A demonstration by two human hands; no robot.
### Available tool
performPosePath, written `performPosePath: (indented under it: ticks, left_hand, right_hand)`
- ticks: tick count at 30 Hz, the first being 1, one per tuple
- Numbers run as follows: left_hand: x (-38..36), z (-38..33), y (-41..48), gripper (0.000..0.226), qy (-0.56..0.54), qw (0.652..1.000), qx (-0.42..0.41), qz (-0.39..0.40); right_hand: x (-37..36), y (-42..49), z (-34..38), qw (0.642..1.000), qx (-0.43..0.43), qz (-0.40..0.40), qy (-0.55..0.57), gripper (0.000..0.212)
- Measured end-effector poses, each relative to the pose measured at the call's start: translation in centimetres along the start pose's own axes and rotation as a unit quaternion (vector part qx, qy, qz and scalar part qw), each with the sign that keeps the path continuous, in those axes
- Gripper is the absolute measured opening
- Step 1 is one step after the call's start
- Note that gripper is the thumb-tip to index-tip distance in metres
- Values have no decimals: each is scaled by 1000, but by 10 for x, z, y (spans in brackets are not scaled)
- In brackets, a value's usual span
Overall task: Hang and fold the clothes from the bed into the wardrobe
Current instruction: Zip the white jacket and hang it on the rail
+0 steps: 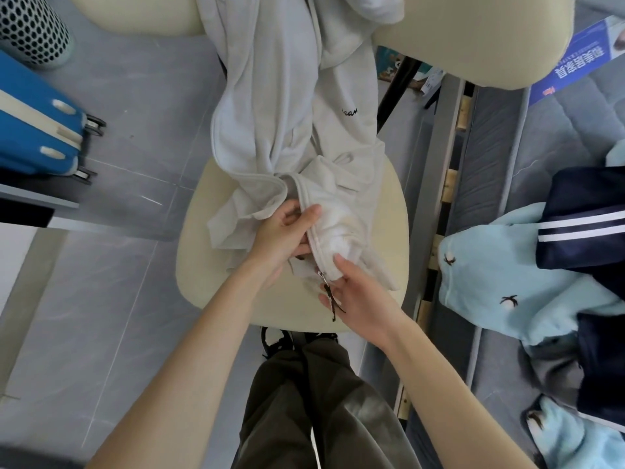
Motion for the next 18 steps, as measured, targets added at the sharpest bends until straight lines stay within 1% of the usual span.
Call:
performPosePath:
  ticks: [2, 5, 7, 8, 11, 13, 14, 16, 17, 18]
  left_hand:
    - [3, 3, -1, 12, 1, 1000, 15, -9]
    - [10, 8, -6, 17, -30, 999, 30, -20]
    - [13, 10, -11, 25, -60, 997, 34, -33]
    - [14, 11, -13, 28, -69, 996, 34, -40]
    - [10, 13, -19, 35, -109, 993, 42, -29]
    - [6, 14, -20, 41, -144, 987, 64, -3]
    - [5, 15, -21, 47, -153, 984, 85, 12]
    - [8, 20, -23, 65, -165, 977, 126, 46]
    - [13, 24, -24, 75, -178, 972, 139, 59]
    - [20, 28, -25, 84, -198, 967, 149, 63]
  right_hand:
    - [3, -2, -1, 998, 24, -35, -51, 22]
    - [7, -8, 2, 990, 63, -49, -120, 24]
    - [7, -12, 5, 975, 87, -56, -194, 22]
    - [7, -14, 6, 967, 94, -72, -226, 21]
    - [4, -15, 3, 945, 116, -132, -275, 22]
    - [0, -14, 0, 946, 113, -148, -267, 20]
    - [-1, -13, 0, 952, 108, -145, -245, 21]
    - [-3, -13, 1, 970, 97, -128, -180, 30]
    - [-1, -13, 3, 978, 88, -117, -149, 31]
    - [1, -14, 4, 984, 77, -104, -120, 28]
Point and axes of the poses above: each hand's wrist, its own y-axis towards the middle knuckle, its own x-axis out of the back of the hand, z = x × y, the point moved 7 cm from there along y, towards the middle knuckle, and after that the axes turned 13 degrees about x, right-handed, at the moved point
